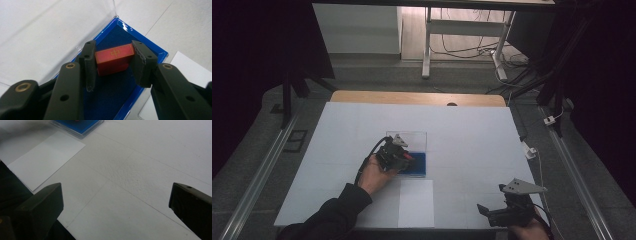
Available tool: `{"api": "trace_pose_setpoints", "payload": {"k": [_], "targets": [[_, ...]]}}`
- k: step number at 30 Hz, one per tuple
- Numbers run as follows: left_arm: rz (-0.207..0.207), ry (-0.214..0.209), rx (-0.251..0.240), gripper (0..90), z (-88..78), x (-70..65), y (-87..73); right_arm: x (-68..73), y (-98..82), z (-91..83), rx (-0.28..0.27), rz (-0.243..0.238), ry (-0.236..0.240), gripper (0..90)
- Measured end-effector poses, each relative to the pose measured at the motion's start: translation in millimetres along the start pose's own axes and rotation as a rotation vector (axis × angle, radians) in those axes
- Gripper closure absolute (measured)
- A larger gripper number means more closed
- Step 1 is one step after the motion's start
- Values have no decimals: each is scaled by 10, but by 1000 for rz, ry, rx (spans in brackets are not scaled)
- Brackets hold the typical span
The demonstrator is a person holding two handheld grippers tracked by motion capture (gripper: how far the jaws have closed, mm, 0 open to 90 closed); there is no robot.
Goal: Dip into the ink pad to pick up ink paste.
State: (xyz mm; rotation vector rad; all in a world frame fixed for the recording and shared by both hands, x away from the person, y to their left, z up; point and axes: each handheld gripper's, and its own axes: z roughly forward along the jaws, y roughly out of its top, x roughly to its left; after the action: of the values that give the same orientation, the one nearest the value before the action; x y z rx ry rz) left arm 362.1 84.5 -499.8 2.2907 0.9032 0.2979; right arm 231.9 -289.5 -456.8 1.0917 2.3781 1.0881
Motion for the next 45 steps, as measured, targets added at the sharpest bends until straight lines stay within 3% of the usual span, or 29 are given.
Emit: {"api": "trace_pose_setpoints", "payload": {"k": [3,8,13,18,21,24,34,42,45], "targets": [[15,22,0,587,1,-40,-2,4,1,2,1,-1,-1,0],[-30,-29,-12,586,3,50,-19,1,0,0,0,0,-2,0],[-31,-17,-13,586,4,30,-20,1,0,1,1,0,-1,0],[-37,-35,-24,584,-1,59,-36,1,0,-3,1,-1,-3,0],[-18,-21,-26,583,-5,35,-39,-2,-1,-5,-1,0,-3,0],[-50,-40,-18,581,-17,70,-21,-1,-2,-6,-1,-2,-3,0],[-114,-61,-95,580,-359,257,-96,4,-3,-14,-7,-7,-3,0],[-47,-42,-46,579,-271,126,-104,16,-1,-13,-8,-19,-4,0],[-45,-44,-32,580,-207,103,-109,10,-1,-14,-10,-14,-2,0]]}}
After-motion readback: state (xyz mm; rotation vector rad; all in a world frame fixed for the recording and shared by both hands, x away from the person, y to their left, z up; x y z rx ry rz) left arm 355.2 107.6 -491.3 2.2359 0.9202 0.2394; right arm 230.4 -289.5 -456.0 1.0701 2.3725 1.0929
